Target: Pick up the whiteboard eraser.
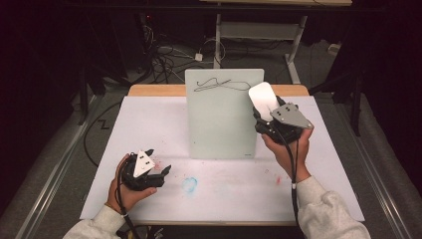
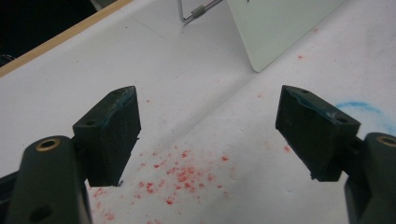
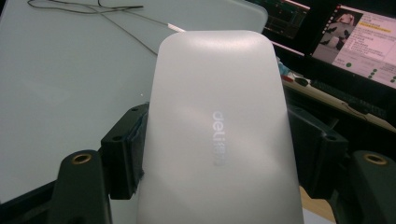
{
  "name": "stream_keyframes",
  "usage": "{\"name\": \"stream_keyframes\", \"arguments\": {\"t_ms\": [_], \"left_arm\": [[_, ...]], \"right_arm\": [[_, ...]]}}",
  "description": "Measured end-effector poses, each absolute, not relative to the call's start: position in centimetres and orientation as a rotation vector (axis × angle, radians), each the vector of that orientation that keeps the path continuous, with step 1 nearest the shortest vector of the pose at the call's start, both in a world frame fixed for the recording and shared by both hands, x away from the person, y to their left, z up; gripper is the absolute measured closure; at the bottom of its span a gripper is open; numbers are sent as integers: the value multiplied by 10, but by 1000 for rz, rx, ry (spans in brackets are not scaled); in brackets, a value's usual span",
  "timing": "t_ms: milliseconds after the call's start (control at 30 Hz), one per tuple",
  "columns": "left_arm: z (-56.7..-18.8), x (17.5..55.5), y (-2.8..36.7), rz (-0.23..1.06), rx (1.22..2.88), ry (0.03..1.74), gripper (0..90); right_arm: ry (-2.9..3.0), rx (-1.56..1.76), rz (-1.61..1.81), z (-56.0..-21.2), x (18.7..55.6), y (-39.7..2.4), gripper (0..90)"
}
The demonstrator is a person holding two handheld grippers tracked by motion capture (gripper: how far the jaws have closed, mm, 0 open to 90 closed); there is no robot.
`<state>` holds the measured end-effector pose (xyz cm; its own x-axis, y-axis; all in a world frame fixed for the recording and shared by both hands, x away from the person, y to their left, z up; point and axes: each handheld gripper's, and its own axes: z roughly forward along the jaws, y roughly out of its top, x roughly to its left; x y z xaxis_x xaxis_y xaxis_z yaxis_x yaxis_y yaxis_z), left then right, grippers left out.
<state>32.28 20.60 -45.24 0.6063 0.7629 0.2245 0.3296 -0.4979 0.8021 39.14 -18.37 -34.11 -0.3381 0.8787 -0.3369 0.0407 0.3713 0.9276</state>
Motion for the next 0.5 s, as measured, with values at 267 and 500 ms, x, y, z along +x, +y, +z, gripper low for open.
{"name": "stream_keyframes", "arguments": {"t_ms": [267, 500], "left_arm": [[-452, 320, 208, 740, 2084, 841, 212], [-453, 317, 211, 727, 2086, 855, 212]], "right_arm": [[1674, 785, 1090, -341, 402, -164, 310], [1658, 748, 1058, -341, 406, -153, 310]]}}
